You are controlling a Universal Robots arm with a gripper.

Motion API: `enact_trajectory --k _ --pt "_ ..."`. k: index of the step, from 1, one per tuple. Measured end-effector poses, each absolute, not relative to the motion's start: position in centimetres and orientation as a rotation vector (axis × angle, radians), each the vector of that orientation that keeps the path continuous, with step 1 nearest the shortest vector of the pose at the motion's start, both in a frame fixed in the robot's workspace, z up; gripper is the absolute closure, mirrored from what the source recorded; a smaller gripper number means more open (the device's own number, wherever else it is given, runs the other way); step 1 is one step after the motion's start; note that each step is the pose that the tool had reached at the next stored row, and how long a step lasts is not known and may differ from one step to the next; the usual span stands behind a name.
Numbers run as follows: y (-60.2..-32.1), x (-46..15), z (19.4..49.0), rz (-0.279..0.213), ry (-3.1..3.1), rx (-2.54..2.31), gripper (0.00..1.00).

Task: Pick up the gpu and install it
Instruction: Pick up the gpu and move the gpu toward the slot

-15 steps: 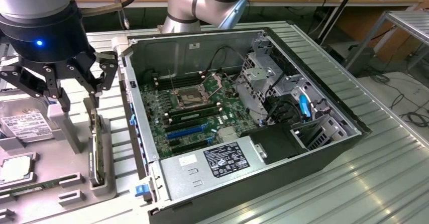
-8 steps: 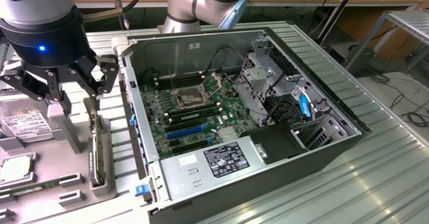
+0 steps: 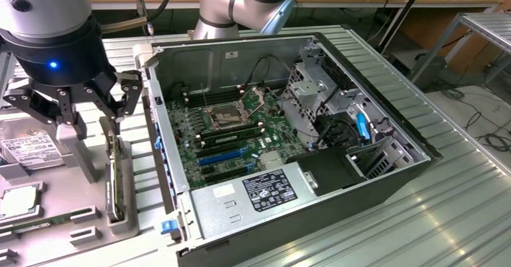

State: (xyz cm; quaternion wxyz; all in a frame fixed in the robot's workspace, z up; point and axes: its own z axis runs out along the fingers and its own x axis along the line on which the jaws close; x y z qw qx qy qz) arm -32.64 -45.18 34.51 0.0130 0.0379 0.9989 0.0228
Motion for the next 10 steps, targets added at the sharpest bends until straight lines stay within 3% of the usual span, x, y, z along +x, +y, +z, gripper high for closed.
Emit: enact_trajectory --k 10 --pt "-45.18 -32.64 33.89 0.071 3.113 0.118 0.52"
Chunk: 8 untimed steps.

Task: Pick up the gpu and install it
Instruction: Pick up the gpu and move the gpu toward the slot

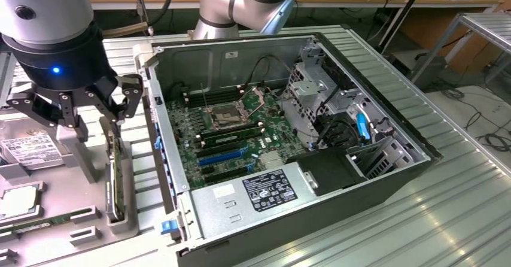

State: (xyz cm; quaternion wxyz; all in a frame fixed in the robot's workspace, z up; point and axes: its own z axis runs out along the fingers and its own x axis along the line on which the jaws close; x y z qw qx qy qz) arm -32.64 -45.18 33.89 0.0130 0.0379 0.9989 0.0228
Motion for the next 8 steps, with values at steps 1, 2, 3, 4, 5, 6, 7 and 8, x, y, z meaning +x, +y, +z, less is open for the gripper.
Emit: enact_trajectory --k 1,2,3,4,5,6,7,8 --pt "-45.18 -32.64 33.81 0.071 3.112 0.118 0.52" --pt "-45.18 -32.64 33.75 0.071 3.113 0.118 0.52" --pt "-45.18 -32.64 33.7 0.071 3.113 0.118 0.52" --pt "-45.18 -32.64 33.66 0.071 3.113 0.118 0.52" --pt "-45.18 -32.64 33.57 0.071 3.113 0.118 0.52" --pt "-45.18 -32.64 33.53 0.071 3.113 0.118 0.52" --pt "-45.18 -32.64 33.49 0.071 3.113 0.118 0.52" --pt "-45.18 -32.64 33.4 0.071 3.112 0.118 0.52"
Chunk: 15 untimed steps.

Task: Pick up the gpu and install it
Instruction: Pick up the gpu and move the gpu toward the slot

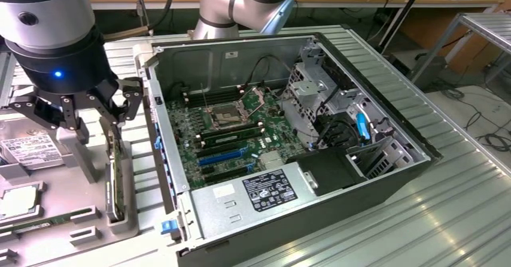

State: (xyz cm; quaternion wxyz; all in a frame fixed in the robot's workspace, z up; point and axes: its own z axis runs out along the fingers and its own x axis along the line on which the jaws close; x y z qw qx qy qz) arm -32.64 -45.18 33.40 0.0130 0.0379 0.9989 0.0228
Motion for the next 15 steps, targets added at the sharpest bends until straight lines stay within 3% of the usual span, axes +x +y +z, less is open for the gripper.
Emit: enact_trajectory --k 15 --pt "-45.18 -32.64 32.45 0.071 3.113 0.118 0.52"
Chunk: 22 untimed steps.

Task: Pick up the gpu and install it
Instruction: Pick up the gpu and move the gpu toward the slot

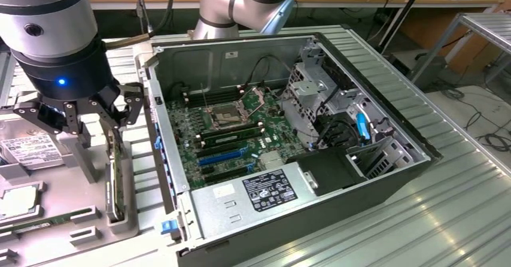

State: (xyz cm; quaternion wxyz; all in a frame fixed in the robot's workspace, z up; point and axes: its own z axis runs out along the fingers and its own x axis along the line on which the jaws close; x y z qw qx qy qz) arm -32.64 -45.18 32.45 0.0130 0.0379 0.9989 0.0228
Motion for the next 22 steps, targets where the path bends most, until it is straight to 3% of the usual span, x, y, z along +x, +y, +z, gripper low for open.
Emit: enact_trajectory --k 22 --pt "-45.4 -32.7 31.0 0.071 3.112 0.118 0.52"
